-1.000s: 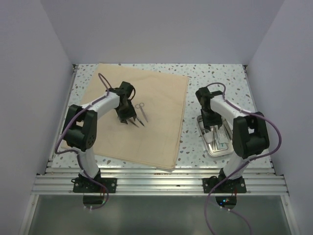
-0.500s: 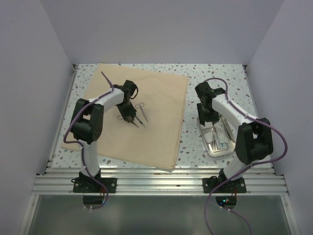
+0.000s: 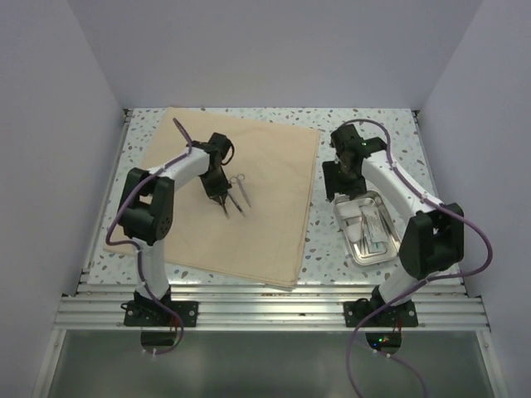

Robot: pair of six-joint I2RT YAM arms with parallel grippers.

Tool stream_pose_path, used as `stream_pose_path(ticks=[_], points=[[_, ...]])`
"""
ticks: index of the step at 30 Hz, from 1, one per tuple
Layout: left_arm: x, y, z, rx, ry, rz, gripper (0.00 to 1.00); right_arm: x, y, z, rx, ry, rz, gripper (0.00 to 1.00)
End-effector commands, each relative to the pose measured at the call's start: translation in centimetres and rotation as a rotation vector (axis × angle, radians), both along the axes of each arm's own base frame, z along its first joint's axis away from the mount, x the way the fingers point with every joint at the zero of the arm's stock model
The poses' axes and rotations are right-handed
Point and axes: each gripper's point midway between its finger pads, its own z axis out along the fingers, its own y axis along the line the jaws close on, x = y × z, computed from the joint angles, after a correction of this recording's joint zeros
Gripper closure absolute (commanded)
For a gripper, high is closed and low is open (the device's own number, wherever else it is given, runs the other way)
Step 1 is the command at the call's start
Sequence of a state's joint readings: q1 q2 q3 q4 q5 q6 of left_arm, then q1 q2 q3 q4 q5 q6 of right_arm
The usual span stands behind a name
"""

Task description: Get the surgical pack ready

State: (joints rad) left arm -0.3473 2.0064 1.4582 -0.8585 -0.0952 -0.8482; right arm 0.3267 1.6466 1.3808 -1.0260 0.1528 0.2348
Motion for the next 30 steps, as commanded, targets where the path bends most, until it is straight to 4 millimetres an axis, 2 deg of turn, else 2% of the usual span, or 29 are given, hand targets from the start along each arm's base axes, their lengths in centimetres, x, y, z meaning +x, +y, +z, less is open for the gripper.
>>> stream_pose_path(ticks=[1, 2, 3, 5, 6, 7, 8, 9, 10, 12, 16, 18, 21, 24, 27, 30], points=[[1.4, -1.8, 5.0, -0.087, -0.127, -0.136, 1.00, 0.6, 4.1, 4.0, 0.228, -0.066, 0.043, 0.36], [1.2, -2.0, 5.6, -0.090, -0.135, -0.179, 1.00, 0.8, 5.1, 4.3, 0.281, -0.069, 0.044, 0.34], [1.0, -2.1, 7.1, -0.096, -0.168, -0.191, 1.00, 0.5, 6.8, 4.5, 0.373, -0.050, 0.062, 0.34], [0.2, -2.5, 7.9, -0.109, -0.200, -0.241, 1.00, 1.4, 9.3, 5.3, 0.505, -0.085, 0.048, 0.32], [0.0, -2.6, 9.6, -0.123, -0.246, -0.251, 1.00, 1.6, 10.5, 5.6, 0.575, -0.090, 0.047, 0.31], [-0.7, -3.4, 10.2, -0.175, -0.251, -0.280, 1.00, 1.8, 12.9, 6.0, 0.720, -0.084, 0.044, 0.31], [-1.0, -3.9, 10.3, -0.205, -0.272, -0.308, 1.00, 2.1, 13.9, 6.1, 0.784, -0.085, 0.027, 0.30], [-1.4, -4.4, 11.6, -0.240, -0.305, -0.330, 1.00, 2.2, 15.1, 6.1, 0.849, -0.072, 0.024, 0.29], [-2.1, -5.2, 12.1, -0.274, -0.308, -0.356, 1.00, 3.0, 16.5, 6.2, 0.932, -0.082, -0.013, 0.29], [-3.1, -6.2, 12.9, -0.329, -0.323, -0.403, 1.00, 2.8, 19.0, 6.2, 0.999, -0.045, 0.005, 0.28], [-5.4, -8.7, 13.4, -0.427, -0.312, -0.468, 1.00, 3.9, 22.9, 7.8, 1.074, -0.077, 0.030, 0.27], [-5.9, -9.6, 13.8, -0.452, -0.327, -0.490, 1.00, 4.0, 24.2, 8.4, 1.089, -0.092, 0.039, 0.27], [-6.7, -10.7, 14.1, -0.469, -0.324, -0.517, 1.00, 4.0, 25.2, 8.4, 1.076, -0.103, 0.038, 0.29], [-6.9, -11.4, 14.5, -0.474, -0.329, -0.537, 1.00, 3.6, 25.6, 7.8, 1.063, -0.092, 0.033, 0.30], [-6.9, -12.0, 15.2, -0.486, -0.338, -0.546, 1.00, 3.0, 25.9, 6.4, 1.042, -0.047, 0.019, 0.34], [-6.8, -12.4, 15.8, -0.492, -0.354, -0.559, 1.00, 2.7, 26.2, 5.8, 1.040, -0.039, 0.012, 0.40]])
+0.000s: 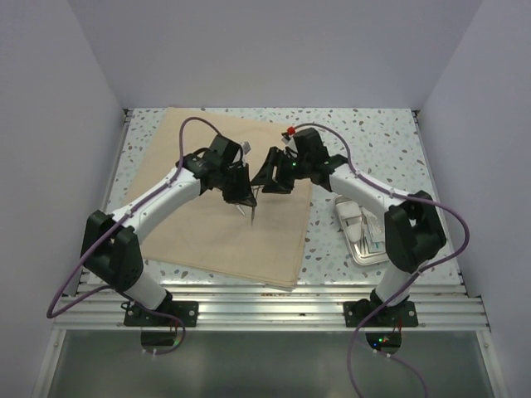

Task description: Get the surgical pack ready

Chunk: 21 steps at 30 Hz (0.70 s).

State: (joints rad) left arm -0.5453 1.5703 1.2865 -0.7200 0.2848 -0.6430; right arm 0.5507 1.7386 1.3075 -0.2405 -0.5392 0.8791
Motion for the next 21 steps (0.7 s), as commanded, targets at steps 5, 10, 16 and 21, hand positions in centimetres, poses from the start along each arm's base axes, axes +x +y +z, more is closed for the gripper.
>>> stream_pose_path(ticks=[5, 10, 16, 21], points=[[1.1, -1.9, 3.7, -0.088, -0.095, -0.034, 1.00, 0.6, 1.0, -0.6, -0.002, 0.008, -0.010, 0.49], [1.0, -2.6, 3.9, -0.119, -0.102, -0.066, 1.00, 0.6, 0.9, -2.3, -0.062, 0.031, 0.026, 0.90], [1.9, -2.6, 3.7, -0.123, -0.126, -0.072, 0.47, 0.5, -3.0, -2.7, -0.321, -0.035, 0.041, 1.00], [3.9, -0.5, 2.6, -0.102, -0.106, -0.007, 0.38, 0.1, -12.0, -2.3, -0.760, -0.124, 0.003, 1.00]])
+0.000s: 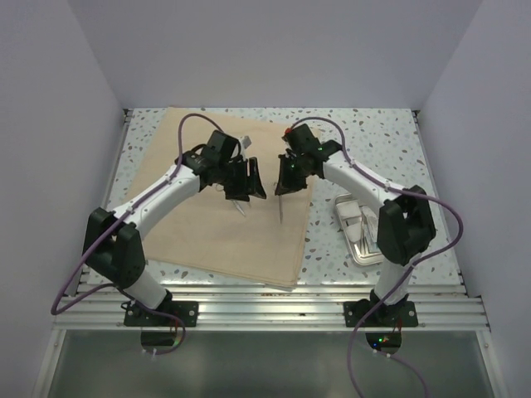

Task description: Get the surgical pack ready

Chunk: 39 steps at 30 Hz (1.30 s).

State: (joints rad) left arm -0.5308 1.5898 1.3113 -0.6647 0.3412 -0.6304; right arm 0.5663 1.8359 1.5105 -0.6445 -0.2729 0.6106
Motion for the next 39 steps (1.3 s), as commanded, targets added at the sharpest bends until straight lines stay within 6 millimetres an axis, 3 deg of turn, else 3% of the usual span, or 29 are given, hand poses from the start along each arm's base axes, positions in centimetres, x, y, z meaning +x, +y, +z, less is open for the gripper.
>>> stream_pose_path(ticks=[1, 5, 8, 10, 16, 20, 21, 24, 25, 32, 39], points=[[2.8, 1.1, 1.0, -0.026, -0.063, 0.042, 0.38, -1.1, -9.4, 2.1, -0.426, -0.104, -0.012, 1.00], [4.1, 3.8, -1.5, 0.009, -0.001, 0.129, 0.38, -2.9, -18.5, 2.3, -0.840, -0.126, -0.087, 1.00], [4.5, 4.8, -2.8, 0.025, 0.030, 0.172, 0.38, -4.1, -23.2, 1.3, -1.028, -0.096, -0.115, 1.00], [4.9, 5.4, -3.6, 0.050, 0.041, 0.199, 0.36, -4.2, -25.2, 0.4, -1.090, -0.078, -0.136, 1.00], [5.2, 6.3, -6.5, 0.137, 0.121, 0.249, 0.30, -3.4, -28.5, -3.0, -1.275, -0.016, -0.109, 1.00], [6.1, 7.4, -8.3, 0.223, 0.147, 0.302, 0.30, -2.9, -29.0, -4.0, -1.299, -0.001, -0.107, 0.97], [6.2, 7.6, -8.4, 0.241, 0.158, 0.318, 0.30, -3.0, -28.6, -4.2, -1.275, 0.010, -0.098, 0.79], [6.8, 8.7, -9.5, 0.309, 0.180, 0.375, 0.35, -2.9, -28.0, -4.0, -1.232, 0.016, -0.093, 0.58], [6.9, 8.9, -9.9, 0.321, 0.191, 0.402, 0.36, -2.9, -27.8, -3.7, -1.214, 0.012, -0.098, 0.55], [8.5, 9.8, -11.5, 0.404, 0.216, 0.503, 0.44, -2.9, -25.9, -1.2, -1.080, -0.037, -0.121, 0.50], [9.8, 9.7, -12.3, 0.445, 0.231, 0.549, 0.49, -3.6, -24.4, -0.6, -0.949, -0.066, -0.123, 0.49]])
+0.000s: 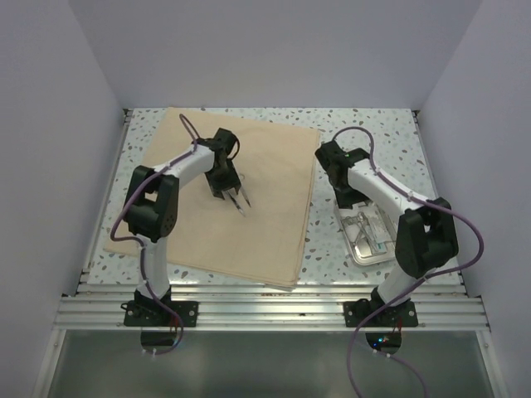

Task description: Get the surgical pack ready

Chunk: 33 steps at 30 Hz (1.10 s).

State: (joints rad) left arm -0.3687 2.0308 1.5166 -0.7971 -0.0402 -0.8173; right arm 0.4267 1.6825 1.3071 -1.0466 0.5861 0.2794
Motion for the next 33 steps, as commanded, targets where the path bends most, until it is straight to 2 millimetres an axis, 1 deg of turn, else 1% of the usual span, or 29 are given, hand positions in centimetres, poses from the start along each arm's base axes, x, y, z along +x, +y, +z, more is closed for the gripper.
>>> stream_pose_path(ticks=[1, 2, 5, 6, 7, 8, 10, 11, 13, 14, 16, 17, 19, 20, 21, 22, 23, 24, 25, 26, 27, 28, 29, 30, 31, 32, 33], points=[[0.8, 0.1, -0.1, 0.057, 0.007, 0.050, 0.50, -0.2, 1.3, 1.0, 0.089, -0.042, 0.010, 0.49], [0.9, 0.3, -0.1, 0.077, 0.006, 0.053, 0.50, -0.3, 1.3, 0.9, 0.092, -0.041, 0.011, 0.49], [1.4, -0.4, -0.1, 0.097, -0.010, 0.040, 0.51, -0.6, 1.4, 0.6, 0.102, -0.032, 0.017, 0.49], [1.2, -0.4, -0.2, 0.109, 0.001, 0.037, 0.53, -0.6, 1.5, 0.6, 0.109, -0.031, 0.019, 0.49], [0.9, -0.6, -0.9, 0.121, 0.019, 0.028, 0.54, -0.6, 1.5, 0.7, 0.114, -0.036, 0.021, 0.49], [1.1, -0.8, -1.0, 0.122, 0.021, 0.024, 0.55, -0.6, 1.5, 0.8, 0.113, -0.036, 0.024, 0.49], [0.5, -1.0, -1.7, 0.140, 0.046, 0.016, 0.58, -0.4, 1.6, 1.1, 0.122, -0.047, 0.029, 0.49], [0.3, -1.1, -2.0, 0.145, 0.053, 0.013, 0.58, -0.4, 1.6, 1.2, 0.121, -0.047, 0.030, 0.49], [0.2, -1.1, -2.3, 0.140, 0.055, 0.015, 0.67, -0.2, 1.8, 1.6, 0.133, -0.055, 0.035, 0.49], [0.1, -1.2, -2.4, 0.136, 0.056, 0.013, 0.75, -0.2, 1.9, 1.7, 0.132, -0.050, 0.039, 0.49], [0.2, -1.2, -2.3, 0.133, 0.049, 0.004, 0.86, 0.1, 2.2, 2.2, 0.150, -0.060, 0.044, 0.49], [0.2, -1.1, -2.1, 0.133, 0.048, 0.002, 0.93, 0.2, 2.3, 2.5, 0.156, -0.062, 0.044, 0.49], [0.4, -1.2, -1.4, 0.129, 0.032, -0.010, 0.99, 0.6, 2.8, 3.1, 0.181, -0.076, 0.053, 0.48], [0.4, -1.2, -1.1, 0.128, 0.027, -0.020, 1.00, 0.6, 3.0, 3.2, 0.185, -0.071, 0.057, 0.48], [0.5, -1.2, -0.3, 0.120, 0.011, -0.026, 1.00, 0.8, 3.2, 3.4, 0.195, -0.071, 0.059, 0.48], [0.5, -1.2, 0.2, 0.118, 0.001, -0.033, 1.00, 1.1, 3.7, 4.0, 0.215, -0.084, 0.065, 0.46], [0.6, -1.3, 0.8, 0.110, -0.012, -0.039, 1.00, 1.2, 4.3, 4.0, 0.248, -0.074, 0.074, 0.45], [0.7, -1.3, 2.2, 0.097, -0.043, -0.052, 1.00, 1.2, 4.9, 4.1, 0.274, -0.070, 0.079, 0.43], [0.7, -1.3, 2.8, 0.091, -0.058, -0.062, 1.00, 1.7, 5.6, 4.7, 0.313, -0.085, 0.088, 0.41], [0.5, -1.5, 3.5, 0.076, -0.069, -0.074, 1.00, 1.7, 7.3, 4.7, 0.399, -0.070, 0.116, 0.39], [0.5, -1.6, 5.1, 0.057, -0.107, -0.098, 1.00, 1.9, 8.3, 4.9, 0.449, -0.071, 0.129, 0.37], [0.4, -1.9, 5.9, 0.033, -0.127, -0.118, 1.00, 2.0, 9.5, 5.1, 0.511, -0.069, 0.144, 0.36], [0.0, -2.9, 6.2, -0.030, -0.145, -0.170, 1.00, 2.0, 12.0, 5.4, 0.641, -0.060, 0.165, 0.32], [-0.1, -3.3, 8.2, -0.076, -0.202, -0.188, 1.00, 2.0, 13.4, 5.6, 0.717, -0.056, 0.176, 0.30], [-1.2, -3.7, 7.9, -0.117, -0.193, -0.214, 1.00, 2.0, 14.7, 5.5, 0.791, -0.046, 0.158, 0.29], [-1.3, -5.3, 10.1, -0.219, -0.261, -0.267, 1.00, 2.2, 17.3, 6.4, 0.928, -0.041, 0.191, 0.28], [-1.8, -5.8, 10.6, -0.250, -0.271, -0.290, 1.00, 2.1, 18.5, 6.1, 0.993, -0.022, 0.181, 0.27]])
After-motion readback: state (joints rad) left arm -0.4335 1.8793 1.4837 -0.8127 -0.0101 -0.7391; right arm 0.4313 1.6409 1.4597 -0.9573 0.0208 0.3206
